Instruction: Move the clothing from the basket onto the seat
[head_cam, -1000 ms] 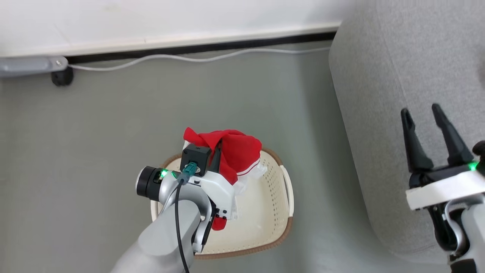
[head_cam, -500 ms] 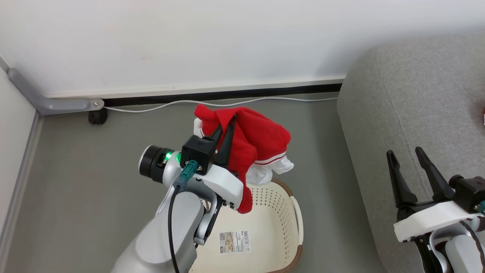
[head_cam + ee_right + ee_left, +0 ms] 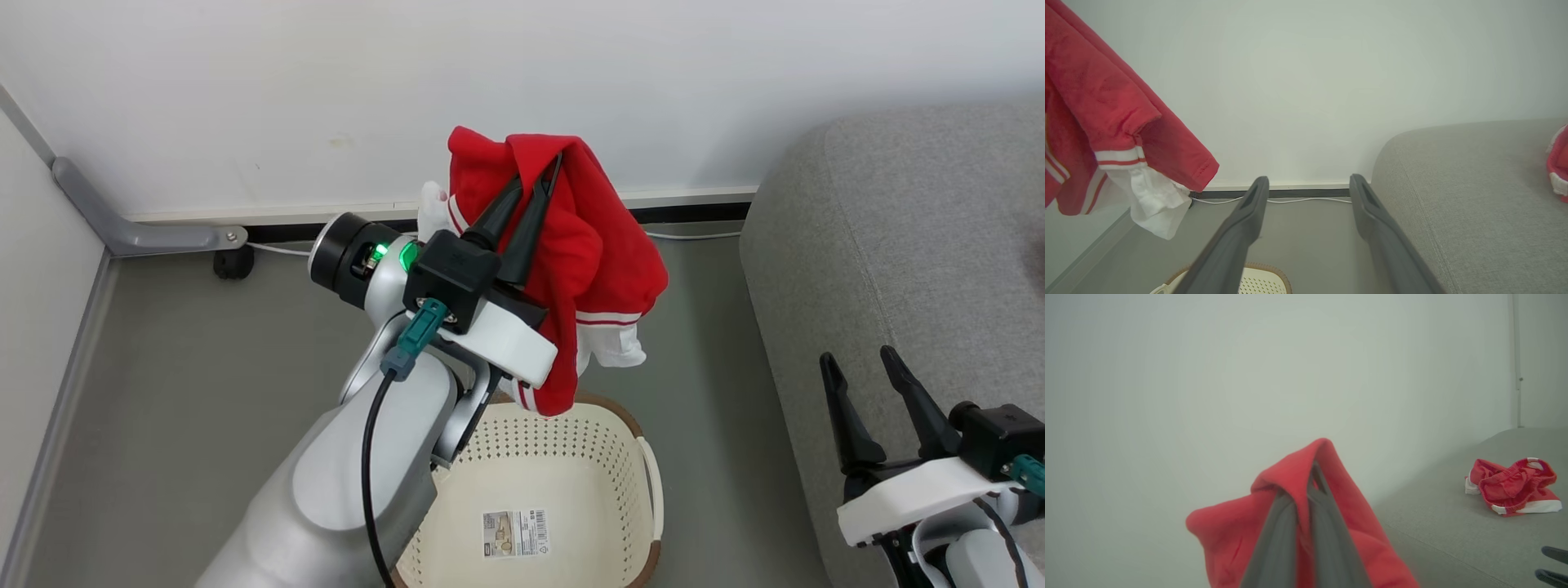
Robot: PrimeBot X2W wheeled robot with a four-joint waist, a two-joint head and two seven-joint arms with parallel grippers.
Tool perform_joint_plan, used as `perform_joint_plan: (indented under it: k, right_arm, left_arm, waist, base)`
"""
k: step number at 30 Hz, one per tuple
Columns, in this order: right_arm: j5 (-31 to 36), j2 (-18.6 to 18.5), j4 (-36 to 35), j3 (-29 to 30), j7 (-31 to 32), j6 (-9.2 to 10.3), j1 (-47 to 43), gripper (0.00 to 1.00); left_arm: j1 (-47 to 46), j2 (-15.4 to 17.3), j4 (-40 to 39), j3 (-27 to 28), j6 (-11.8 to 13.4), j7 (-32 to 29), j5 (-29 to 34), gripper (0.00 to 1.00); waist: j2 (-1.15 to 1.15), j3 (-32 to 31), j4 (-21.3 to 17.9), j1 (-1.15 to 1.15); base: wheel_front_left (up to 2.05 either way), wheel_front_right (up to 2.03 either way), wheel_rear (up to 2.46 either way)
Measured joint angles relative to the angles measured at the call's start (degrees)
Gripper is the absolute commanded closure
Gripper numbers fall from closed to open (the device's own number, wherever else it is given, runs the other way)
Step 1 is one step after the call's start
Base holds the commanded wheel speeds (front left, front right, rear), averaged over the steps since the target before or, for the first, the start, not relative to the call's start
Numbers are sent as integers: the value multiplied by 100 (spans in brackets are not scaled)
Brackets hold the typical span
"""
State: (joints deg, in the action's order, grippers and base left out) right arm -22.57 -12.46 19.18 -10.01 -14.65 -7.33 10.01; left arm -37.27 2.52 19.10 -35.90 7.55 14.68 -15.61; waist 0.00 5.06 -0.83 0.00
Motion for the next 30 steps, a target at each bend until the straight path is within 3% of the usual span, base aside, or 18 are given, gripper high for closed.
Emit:
perform_joint_plan:
  k: [13,18,22,30]
  right_arm:
    - [-31,-18,-5,-269,0,0,15,0]
    - [-203,-466,-409,-1129,0,0,558,0]
    - [-464,-1029,-704,-1979,0,0,1358,0]
    - [-931,-1550,-835,-3275,-1,0,2309,0]
  left_arm:
    - [-183,-9,-85,-44,-44,0,4,100]
    - [-183,-10,-125,-147,-43,3,4,100]
    - [-183,-12,-144,-290,-43,3,-2,100]
    - [-182,-14,-174,-438,-15,3,-74,100]
  waist:
    - [0,82,-62,0]
    - [0,154,-66,0]
    - [0,181,-49,0]
    - [0,191,-1,0]
  base:
    - [0,0,0]
    - [0,0,0]
    - [0,0,0]
    - [0,0,0]
